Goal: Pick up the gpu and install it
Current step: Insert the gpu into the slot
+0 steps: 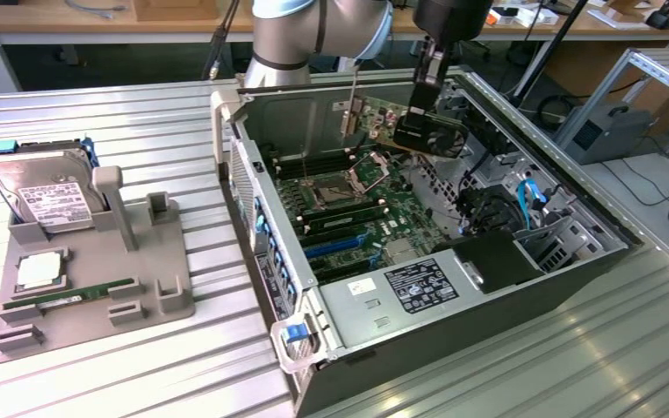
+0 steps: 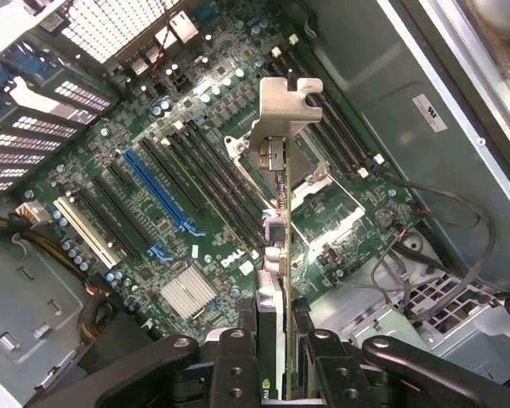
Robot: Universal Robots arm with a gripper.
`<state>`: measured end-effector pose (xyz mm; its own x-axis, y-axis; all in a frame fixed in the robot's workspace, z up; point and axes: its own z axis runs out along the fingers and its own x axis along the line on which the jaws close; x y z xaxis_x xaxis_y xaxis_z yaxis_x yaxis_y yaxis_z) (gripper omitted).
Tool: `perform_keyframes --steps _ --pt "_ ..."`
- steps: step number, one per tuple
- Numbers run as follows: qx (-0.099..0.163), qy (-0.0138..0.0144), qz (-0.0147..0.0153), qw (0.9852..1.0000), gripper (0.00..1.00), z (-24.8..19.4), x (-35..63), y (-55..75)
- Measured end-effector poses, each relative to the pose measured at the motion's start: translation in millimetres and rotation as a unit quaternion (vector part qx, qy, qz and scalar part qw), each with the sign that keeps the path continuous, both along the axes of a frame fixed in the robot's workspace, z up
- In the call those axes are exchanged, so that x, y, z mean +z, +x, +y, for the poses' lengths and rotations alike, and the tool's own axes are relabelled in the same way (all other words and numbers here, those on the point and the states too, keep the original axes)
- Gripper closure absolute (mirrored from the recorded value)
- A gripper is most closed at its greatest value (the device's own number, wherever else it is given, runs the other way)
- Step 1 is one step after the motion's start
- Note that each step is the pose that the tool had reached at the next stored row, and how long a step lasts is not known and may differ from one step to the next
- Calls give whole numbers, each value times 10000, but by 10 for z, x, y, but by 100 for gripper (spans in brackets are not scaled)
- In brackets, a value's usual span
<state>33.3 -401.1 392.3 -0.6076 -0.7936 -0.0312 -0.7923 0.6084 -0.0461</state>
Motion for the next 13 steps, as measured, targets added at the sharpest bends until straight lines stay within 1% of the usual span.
perform_keyframes --steps 6,8,10,13 --pt "228 0 0 9997 73 0 0 0" --pt "348 0 0 9994 73 0 0 1" --pt "411 1 0 9992 73 0 -1 0" --pt "571 1 0 9984 73 0 -1 0"
